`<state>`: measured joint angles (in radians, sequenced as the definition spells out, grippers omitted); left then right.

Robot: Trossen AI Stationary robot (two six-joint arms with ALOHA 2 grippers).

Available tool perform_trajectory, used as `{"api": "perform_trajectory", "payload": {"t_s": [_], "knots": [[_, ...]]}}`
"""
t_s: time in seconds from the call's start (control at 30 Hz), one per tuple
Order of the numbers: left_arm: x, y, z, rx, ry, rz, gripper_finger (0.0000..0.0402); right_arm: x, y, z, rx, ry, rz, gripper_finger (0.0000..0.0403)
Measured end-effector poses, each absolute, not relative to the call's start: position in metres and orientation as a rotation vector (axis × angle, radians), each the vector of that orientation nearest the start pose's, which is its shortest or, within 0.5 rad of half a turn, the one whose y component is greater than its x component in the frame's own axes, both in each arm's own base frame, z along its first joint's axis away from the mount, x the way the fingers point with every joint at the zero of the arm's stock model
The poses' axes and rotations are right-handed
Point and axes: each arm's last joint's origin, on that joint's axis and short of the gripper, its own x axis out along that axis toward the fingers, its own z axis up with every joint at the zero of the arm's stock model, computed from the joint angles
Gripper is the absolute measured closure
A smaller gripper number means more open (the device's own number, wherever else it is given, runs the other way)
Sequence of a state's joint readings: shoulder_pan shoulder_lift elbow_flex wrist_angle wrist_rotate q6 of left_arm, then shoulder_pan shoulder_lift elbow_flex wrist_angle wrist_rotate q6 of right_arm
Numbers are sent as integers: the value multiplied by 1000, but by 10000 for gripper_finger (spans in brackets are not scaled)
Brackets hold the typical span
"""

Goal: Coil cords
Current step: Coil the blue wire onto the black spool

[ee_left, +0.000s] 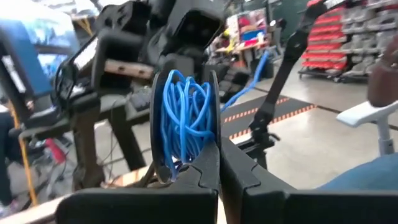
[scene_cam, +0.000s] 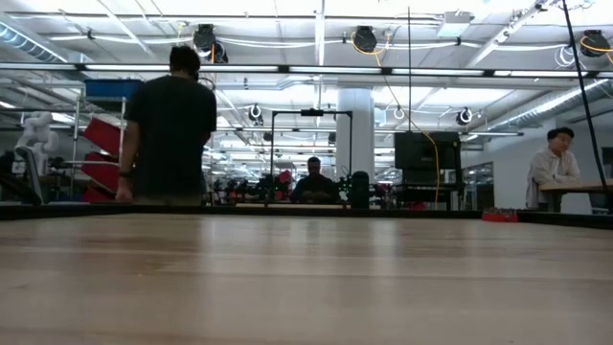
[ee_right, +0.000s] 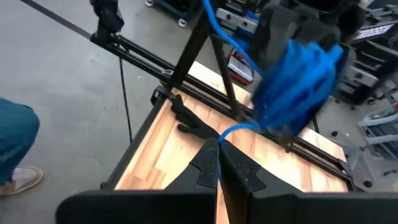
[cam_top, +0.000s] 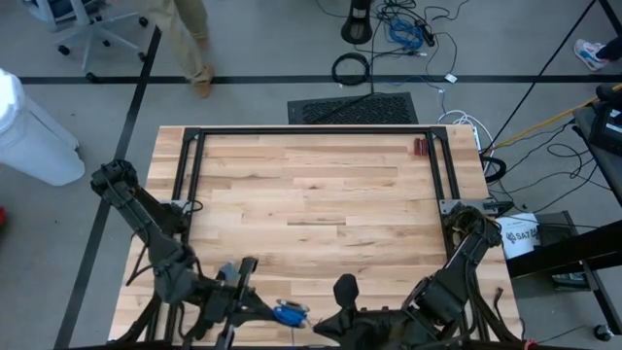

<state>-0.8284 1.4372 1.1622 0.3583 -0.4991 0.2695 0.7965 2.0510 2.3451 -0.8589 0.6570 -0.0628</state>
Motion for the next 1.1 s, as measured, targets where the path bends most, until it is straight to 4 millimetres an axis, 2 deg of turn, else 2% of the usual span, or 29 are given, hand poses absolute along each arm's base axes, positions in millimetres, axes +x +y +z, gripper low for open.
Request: {"api": "perform_trajectory", "payload": {"t_s": [0.53,0.7,1.1], "knots": [[240,-226,355,190,-10,-289,402,317,286,414,-452,503,149,403],[240,-226,353,191,5,-282,402,315,279,419,-405,518,121,403],[247,-217,339,277,125,-143,402,319,264,411,-265,610,32,402]]}}
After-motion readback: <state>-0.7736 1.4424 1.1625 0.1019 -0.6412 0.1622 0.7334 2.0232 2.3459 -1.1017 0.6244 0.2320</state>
